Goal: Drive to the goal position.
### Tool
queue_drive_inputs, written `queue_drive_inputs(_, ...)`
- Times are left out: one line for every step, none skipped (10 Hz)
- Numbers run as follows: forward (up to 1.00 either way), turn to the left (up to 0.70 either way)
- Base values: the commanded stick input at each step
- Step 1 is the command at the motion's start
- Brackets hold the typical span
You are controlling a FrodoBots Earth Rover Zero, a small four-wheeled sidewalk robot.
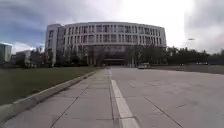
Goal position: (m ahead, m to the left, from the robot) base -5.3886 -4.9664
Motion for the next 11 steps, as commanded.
queue_drive_inputs(0.05, 0.0)
queue_drive_inputs(0.05, 0.0)
queue_drive_inputs(0.05, 0.0)
queue_drive_inputs(0.05, 0.0)
queue_drive_inputs(0.05, 0.0)
queue_drive_inputs(0.05, 0.0)
queue_drive_inputs(0.05, 0.0)
queue_drive_inputs(0.05, 0.0)
queue_drive_inputs(0.05, 0.0)
queue_drive_inputs(0.05, 0.0)
queue_drive_inputs(-0.1, 0.0)
